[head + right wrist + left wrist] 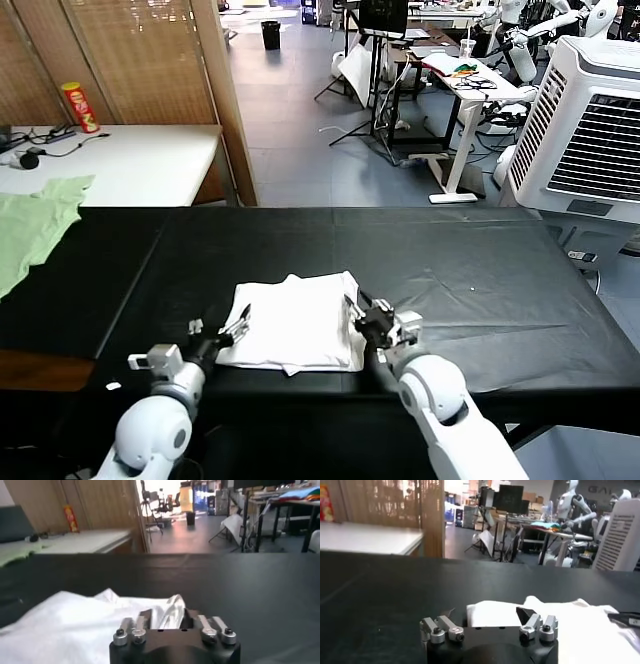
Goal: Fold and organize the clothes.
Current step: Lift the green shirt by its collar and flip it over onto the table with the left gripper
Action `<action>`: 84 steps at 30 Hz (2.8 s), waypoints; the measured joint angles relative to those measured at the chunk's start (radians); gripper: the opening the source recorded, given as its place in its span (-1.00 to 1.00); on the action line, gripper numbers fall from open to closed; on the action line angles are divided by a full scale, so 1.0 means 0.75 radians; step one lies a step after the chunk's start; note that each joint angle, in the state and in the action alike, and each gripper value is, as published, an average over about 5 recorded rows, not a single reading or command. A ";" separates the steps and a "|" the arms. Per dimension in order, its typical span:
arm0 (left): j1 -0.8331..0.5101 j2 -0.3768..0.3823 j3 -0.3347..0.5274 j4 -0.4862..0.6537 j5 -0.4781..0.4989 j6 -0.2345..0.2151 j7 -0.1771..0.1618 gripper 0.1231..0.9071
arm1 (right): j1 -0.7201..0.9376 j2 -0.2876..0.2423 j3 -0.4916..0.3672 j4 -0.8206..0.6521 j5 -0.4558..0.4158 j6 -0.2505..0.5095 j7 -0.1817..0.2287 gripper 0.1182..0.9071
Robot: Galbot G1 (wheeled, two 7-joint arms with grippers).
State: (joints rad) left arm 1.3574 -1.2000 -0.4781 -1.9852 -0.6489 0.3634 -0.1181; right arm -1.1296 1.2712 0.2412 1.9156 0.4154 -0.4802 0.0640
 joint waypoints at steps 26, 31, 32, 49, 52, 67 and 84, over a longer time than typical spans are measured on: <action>-0.020 -0.021 -0.025 0.150 -0.223 0.000 0.056 -0.33 | -0.108 -0.018 0.075 0.161 0.013 0.010 0.003 0.72; -0.024 -0.020 -0.025 0.143 -0.220 0.005 0.044 -0.91 | -0.112 -0.009 0.080 0.165 0.012 0.009 0.007 0.72; -0.025 -0.017 -0.028 0.138 -0.210 0.006 0.038 -0.94 | -0.113 -0.008 0.082 0.165 0.010 0.007 0.010 0.72; 0.012 0.331 -0.233 0.088 0.089 0.017 0.011 -0.94 | -0.154 -0.006 0.164 0.152 -0.057 -0.018 0.049 0.72; 0.039 0.448 -0.304 0.092 0.096 0.007 0.015 -0.94 | -0.151 -0.004 0.164 0.148 -0.057 -0.022 0.052 0.72; 0.070 0.672 -0.445 -0.146 0.340 0.044 -0.046 -0.94 | -0.170 0.023 0.167 0.147 -0.086 -0.027 0.055 0.72; 0.006 0.268 0.239 -0.194 0.437 -0.043 0.005 0.16 | -0.176 0.014 0.109 0.164 0.058 -0.087 0.050 0.72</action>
State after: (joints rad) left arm 1.3616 -0.9991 -0.2991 -2.1308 -0.3212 0.3311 -0.1144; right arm -1.2616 1.2816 0.3229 2.0389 0.4591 -0.5454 0.1015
